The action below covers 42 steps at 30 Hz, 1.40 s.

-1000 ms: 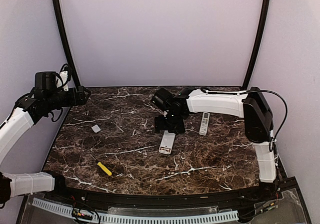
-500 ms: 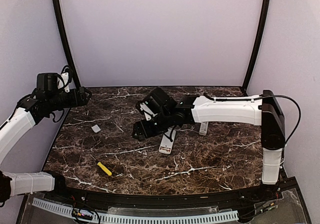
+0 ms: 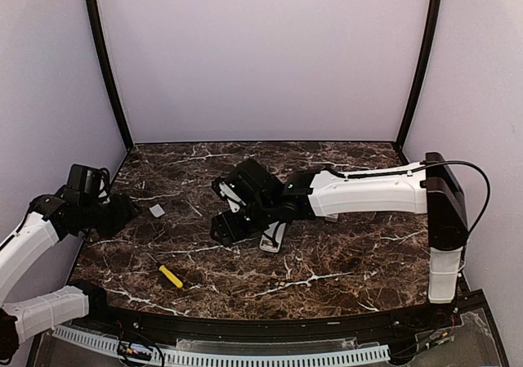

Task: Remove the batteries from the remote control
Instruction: Pick up the screwdriver from the center of the board.

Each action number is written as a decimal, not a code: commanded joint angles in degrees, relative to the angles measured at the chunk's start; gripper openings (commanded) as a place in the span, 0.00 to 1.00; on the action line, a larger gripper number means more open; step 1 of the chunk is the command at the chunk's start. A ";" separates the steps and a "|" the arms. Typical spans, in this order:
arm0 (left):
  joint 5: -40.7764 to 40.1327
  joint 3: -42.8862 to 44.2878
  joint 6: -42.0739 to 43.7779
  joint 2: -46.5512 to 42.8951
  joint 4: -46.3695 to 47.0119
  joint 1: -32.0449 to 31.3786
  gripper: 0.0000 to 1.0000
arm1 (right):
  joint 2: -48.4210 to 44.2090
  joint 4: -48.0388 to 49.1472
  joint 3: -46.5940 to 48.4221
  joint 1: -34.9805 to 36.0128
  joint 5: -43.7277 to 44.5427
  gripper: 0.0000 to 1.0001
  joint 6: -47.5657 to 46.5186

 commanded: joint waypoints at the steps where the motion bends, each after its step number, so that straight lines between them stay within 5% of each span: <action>1: 2.88 -7.76 -14.50 -2.31 -5.87 -4.22 0.67 | -6.01 2.62 -2.89 -0.53 5.09 0.76 -1.58; 15: 3.22 -14.54 -22.26 6.54 3.31 -9.31 0.41 | -18.19 10.18 -17.46 -5.10 4.32 0.76 0.44; 42: -1.36 -11.18 -20.20 17.60 7.42 -9.05 0.23 | -17.09 12.26 -18.49 -6.10 1.85 0.77 0.53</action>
